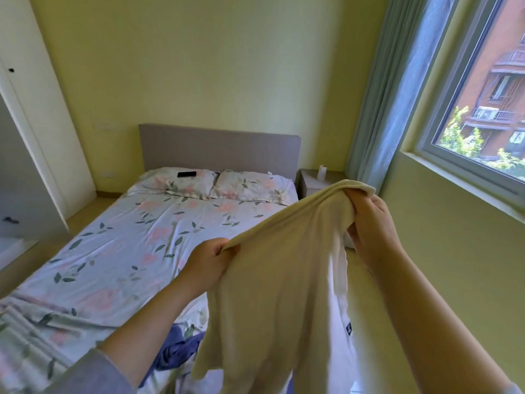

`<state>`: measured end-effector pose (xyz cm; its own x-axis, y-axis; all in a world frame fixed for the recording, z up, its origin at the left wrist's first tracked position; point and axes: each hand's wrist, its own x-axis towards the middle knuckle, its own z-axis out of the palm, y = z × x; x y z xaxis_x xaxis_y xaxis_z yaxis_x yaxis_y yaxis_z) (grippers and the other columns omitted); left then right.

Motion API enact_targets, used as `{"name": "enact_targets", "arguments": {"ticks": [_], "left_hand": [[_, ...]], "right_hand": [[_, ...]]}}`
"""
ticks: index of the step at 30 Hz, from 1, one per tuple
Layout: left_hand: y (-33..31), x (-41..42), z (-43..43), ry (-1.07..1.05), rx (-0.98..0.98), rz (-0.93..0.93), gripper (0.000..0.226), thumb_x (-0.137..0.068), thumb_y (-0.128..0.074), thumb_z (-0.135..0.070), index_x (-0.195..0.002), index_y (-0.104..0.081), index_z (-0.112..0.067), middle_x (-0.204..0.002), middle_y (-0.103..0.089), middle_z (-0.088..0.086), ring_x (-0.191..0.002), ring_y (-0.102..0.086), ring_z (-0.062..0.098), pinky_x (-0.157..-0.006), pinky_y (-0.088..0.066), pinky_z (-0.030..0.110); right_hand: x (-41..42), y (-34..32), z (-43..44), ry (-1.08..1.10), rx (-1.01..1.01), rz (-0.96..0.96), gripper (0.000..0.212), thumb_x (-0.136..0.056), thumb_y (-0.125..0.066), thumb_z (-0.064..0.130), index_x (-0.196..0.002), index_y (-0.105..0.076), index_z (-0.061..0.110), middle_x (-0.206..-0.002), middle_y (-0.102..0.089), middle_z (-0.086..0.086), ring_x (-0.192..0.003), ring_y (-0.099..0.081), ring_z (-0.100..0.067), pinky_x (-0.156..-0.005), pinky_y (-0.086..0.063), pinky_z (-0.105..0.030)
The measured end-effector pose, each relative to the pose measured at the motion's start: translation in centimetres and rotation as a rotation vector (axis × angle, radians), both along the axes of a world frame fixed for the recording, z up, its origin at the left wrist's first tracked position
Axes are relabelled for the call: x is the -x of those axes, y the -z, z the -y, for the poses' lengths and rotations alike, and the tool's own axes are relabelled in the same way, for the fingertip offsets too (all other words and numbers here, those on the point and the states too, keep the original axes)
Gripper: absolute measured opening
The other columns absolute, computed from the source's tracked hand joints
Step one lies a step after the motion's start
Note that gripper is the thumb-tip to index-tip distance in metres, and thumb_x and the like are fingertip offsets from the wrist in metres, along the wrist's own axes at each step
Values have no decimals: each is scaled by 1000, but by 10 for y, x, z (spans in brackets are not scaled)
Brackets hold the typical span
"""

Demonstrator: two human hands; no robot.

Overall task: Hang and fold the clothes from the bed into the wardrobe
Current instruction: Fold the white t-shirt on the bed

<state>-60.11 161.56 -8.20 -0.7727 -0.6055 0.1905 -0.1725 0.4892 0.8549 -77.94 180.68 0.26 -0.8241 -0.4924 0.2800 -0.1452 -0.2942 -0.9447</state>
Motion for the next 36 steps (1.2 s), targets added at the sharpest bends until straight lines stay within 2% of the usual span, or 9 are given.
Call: {"name": "enact_targets", "arguments": {"ticks": [4,8,14,17,21,29,31,34,36], "left_hand": [[-27,6,-8,55,-113,-107,35,-96,-56,-34,-88,-67,-2,-79,-60,15,-73,-55,20,-70,-40,31],[-52,22,-27,212,19,-100,34,-93,-61,-34,-76,-63,-5,-60,-50,2,-60,-44,8,-59,-35,22],[-68,34,-42,285,150,-81,42,-90,-63,-38,-65,-55,-5,-63,-40,0,-60,-38,8,-57,-32,18],[-66,26,-35,286,169,-85,47,-90,-62,-41,-64,-48,-4,-62,-36,1,-56,-34,9,-52,-29,19],[-53,13,-20,242,168,-22,52,-93,-57,-46,-64,-40,-7,-60,-32,-3,-54,-31,9,-51,-25,20],[-29,-22,17,67,239,69,45,-91,-62,-39,-61,-41,-13,-54,-32,-5,-49,-32,7,-50,-22,22],[-33,-17,10,80,227,17,47,-92,-60,-40,-61,-41,-10,-54,-31,-4,-49,-32,9,-49,-21,22],[-43,-1,-5,143,251,-35,50,-90,-60,-45,-62,-42,-7,-56,-35,-2,-52,-34,9,-52,-23,24],[-52,10,-14,191,278,-32,46,-89,-63,-44,-64,-50,-9,-55,-39,-6,-53,-37,8,-52,-27,23]], "right_hand": [[2,21,-12,357,-414,-259,9,-92,-57,16,-87,-63,19,-79,-62,3,-84,-59,-23,-68,-43,-32],[-22,40,-16,285,-498,-574,68,-82,-75,19,-142,-42,23,-136,-53,9,-124,-50,-10,-102,-39,-28],[-36,49,1,-157,-465,-497,26,-92,-65,28,-118,-67,26,-102,-71,14,-103,-62,0,-92,-50,-22],[-34,48,7,34,-385,-610,13,-95,-61,15,-86,-70,11,-74,-67,0,-70,-60,-12,-70,-51,-41],[-18,33,6,360,-244,-700,22,-96,-58,27,-77,-64,16,-62,-56,3,-58,-46,-8,-57,-40,-27],[27,38,-12,494,-390,-488,22,-96,-59,20,-76,-64,11,-66,-59,-8,-66,-52,-20,-59,-37,-32],[16,48,-6,363,-460,-428,9,-93,-64,17,-100,-67,12,-87,-66,-4,-85,-62,-20,-69,-43,-28],[-8,57,4,47,-416,-445,66,-83,-77,18,-141,-45,26,-123,-59,15,-115,-55,-2,-94,-39,-17],[-26,57,12,-165,-437,-515,63,-85,-75,29,-140,-46,36,-125,-61,23,-122,-52,4,-101,-37,-17]]}}
